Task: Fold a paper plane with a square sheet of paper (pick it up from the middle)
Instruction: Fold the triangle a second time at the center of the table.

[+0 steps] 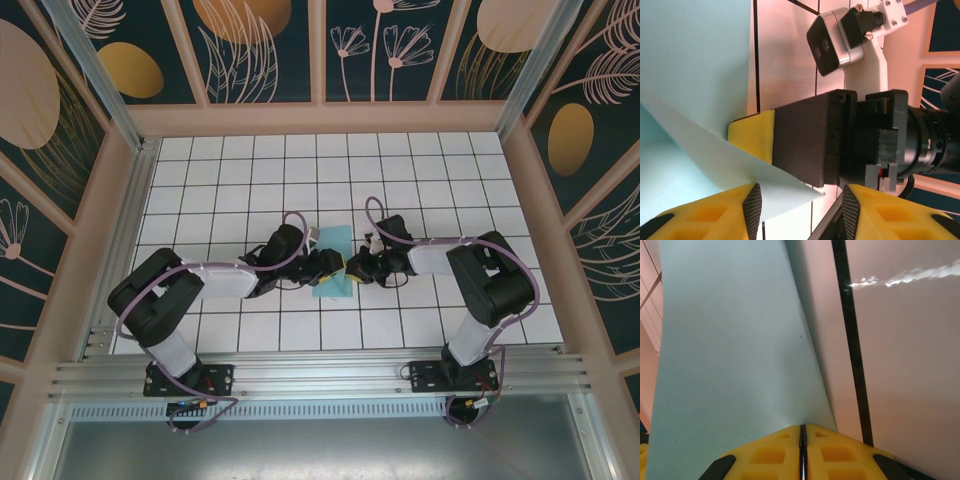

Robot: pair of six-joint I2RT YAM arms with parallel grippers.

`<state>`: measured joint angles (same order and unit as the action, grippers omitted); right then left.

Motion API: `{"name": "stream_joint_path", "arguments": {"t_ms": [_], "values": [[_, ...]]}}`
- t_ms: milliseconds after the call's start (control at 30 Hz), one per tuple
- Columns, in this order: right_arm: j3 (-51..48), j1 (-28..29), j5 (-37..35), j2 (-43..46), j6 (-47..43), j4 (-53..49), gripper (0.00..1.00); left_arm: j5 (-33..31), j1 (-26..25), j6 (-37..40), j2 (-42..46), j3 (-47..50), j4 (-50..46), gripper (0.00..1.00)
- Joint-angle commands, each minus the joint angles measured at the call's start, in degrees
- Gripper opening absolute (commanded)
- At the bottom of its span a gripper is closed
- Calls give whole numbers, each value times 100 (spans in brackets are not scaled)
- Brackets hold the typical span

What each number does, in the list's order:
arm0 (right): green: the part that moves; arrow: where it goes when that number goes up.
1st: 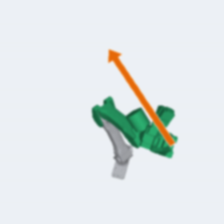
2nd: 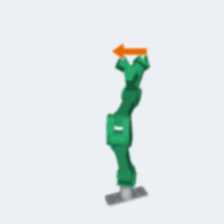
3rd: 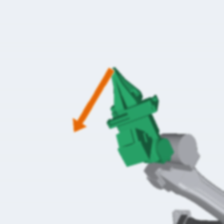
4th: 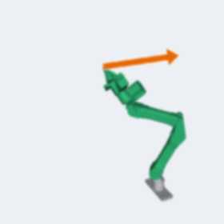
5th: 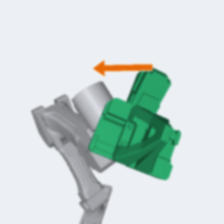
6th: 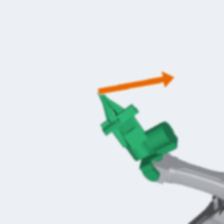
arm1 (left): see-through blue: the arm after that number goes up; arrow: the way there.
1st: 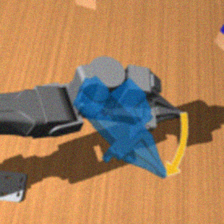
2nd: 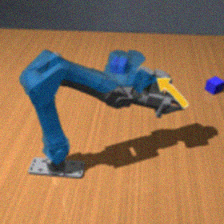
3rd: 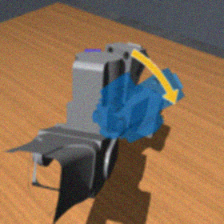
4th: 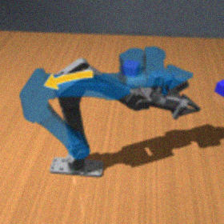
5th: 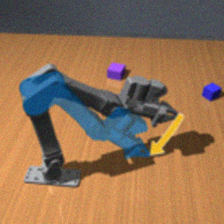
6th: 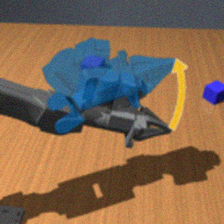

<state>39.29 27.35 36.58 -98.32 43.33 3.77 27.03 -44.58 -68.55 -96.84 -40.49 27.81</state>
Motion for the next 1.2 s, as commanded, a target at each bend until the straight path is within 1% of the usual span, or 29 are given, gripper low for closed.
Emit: {"name": "stream_joint_path", "arguments": {"t_ms": [0, 433, 600, 833, 1033, 1167], "values": [[-300, 24, -616, -556, -183, -403, 13, 32, -25, -249, -218, -81, 446, 48], [-374, -109, -221, -325, -215, -150, 12, -463, -25, -466, -456, -126, 343, 47], [-395, -195, -82, -146, -238, -1, 15, -621, -16, -563, -526, -187, 355, 47], [-504, -273, -13, 60, -290, 187, 20, -659, -25, -678, -678, -275, 398, 46], [-671, -399, -45, 550, -324, 436, 20, -664, -25, -682, -714, -310, 365, 46], [-737, -497, -85, 859, -497, 457, 17, -655, -22, -661, -729, -310, 322, 44]]}}
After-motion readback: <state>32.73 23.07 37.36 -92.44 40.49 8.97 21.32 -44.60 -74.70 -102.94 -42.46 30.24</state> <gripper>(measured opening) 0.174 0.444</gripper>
